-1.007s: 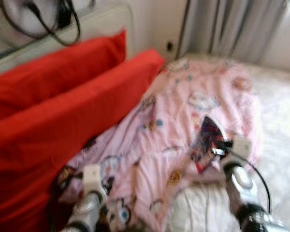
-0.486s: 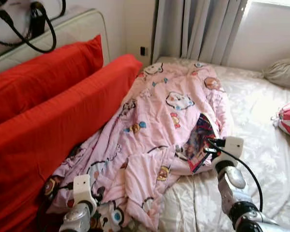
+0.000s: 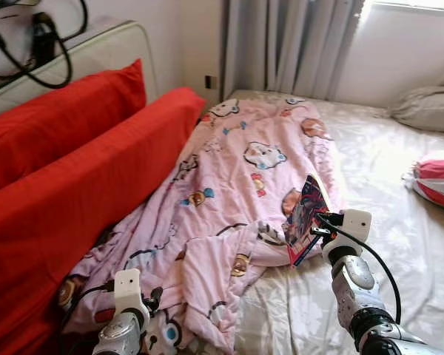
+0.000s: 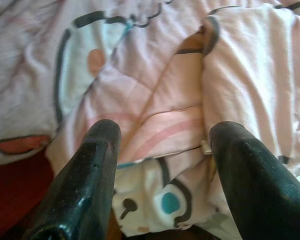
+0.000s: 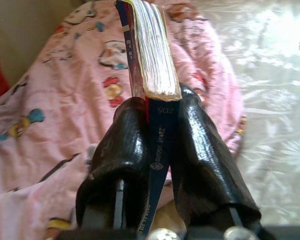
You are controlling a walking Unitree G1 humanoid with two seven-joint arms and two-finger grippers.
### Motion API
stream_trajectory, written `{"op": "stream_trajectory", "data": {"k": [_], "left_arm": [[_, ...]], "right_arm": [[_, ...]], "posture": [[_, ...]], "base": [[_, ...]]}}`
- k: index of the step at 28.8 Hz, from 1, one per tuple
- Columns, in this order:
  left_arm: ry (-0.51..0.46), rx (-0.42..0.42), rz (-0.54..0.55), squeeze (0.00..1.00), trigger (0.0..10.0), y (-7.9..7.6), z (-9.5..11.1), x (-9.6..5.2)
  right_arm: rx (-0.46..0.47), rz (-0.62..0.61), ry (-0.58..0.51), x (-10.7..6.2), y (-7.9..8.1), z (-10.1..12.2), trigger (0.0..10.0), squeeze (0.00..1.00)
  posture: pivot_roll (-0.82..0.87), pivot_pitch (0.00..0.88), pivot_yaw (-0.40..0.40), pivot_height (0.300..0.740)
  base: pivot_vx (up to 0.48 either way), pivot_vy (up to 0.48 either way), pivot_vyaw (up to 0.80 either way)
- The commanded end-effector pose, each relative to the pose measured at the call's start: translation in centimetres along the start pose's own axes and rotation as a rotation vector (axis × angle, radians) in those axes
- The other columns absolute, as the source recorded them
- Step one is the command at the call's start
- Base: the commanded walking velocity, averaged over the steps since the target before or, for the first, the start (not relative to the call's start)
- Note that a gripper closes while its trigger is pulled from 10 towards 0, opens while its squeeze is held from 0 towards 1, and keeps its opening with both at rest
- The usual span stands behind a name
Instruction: Clean up the room
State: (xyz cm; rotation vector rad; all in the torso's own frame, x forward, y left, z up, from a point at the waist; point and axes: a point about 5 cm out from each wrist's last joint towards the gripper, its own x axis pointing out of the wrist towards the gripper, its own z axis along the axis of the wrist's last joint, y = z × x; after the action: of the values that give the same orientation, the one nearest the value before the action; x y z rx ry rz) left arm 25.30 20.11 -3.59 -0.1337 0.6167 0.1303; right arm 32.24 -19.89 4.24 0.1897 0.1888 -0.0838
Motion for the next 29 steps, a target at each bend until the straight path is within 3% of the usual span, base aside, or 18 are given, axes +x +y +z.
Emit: {"op": "stream_trajectory", "data": {"k": [1,6,20,29], "left_arm": [[0.025,0.007,0.003,0.00,10.0,0.24,-0.62,-0.18],[0.028,-0.004,0.004,0.00,10.0,0.31,-0.76,-0.23],[0.034,-0.008,0.006,0.00,10.0,0.42,-0.93,-0.29],[0.032,-0.009,0.009,0.00,10.0,0.56,-0.90,-0.31]], "right_arm": [[0.010,0.000,-0.036,0.50,0.07,1.13,10.0,0.00],[0.011,0.003,-0.038,0.52,0.17,1.14,10.0,0.00],[0.008,0.019,-0.046,0.53,0.39,1.20,10.0,0.00],[0.004,0.020,-0.034,0.53,0.34,1.08,10.0,0.00]], "posture": [[0.08,0.000,-0.023,0.740],[0.08,0.000,-0.023,0.740],[0.09,0.000,-0.026,0.740],[0.09,0.000,-0.025,0.740]], "base": [[0.000,0.000,-0.70],[0.000,0.000,-0.70],[-0.075,0.000,0.00],[-0.297,0.000,0.00]]}}
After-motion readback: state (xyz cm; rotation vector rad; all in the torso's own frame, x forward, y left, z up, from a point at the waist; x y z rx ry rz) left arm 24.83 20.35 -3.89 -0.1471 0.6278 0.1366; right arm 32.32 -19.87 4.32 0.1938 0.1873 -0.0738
